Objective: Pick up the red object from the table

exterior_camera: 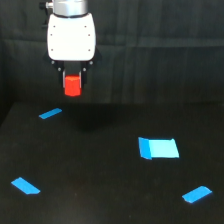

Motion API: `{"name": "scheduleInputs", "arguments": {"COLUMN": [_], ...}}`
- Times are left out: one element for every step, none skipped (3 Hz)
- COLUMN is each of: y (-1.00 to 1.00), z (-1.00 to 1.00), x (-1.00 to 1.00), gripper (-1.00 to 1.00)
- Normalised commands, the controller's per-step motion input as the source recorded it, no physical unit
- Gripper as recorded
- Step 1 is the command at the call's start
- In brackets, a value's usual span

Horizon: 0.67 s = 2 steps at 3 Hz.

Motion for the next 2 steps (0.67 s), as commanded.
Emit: {"name": "scheduleInputs", "arguments": {"y": [-0.03, 0.0], "z": [0.1, 0.1], "x": [0.1, -0.02], "gripper": [-1.0, -0.97]}}
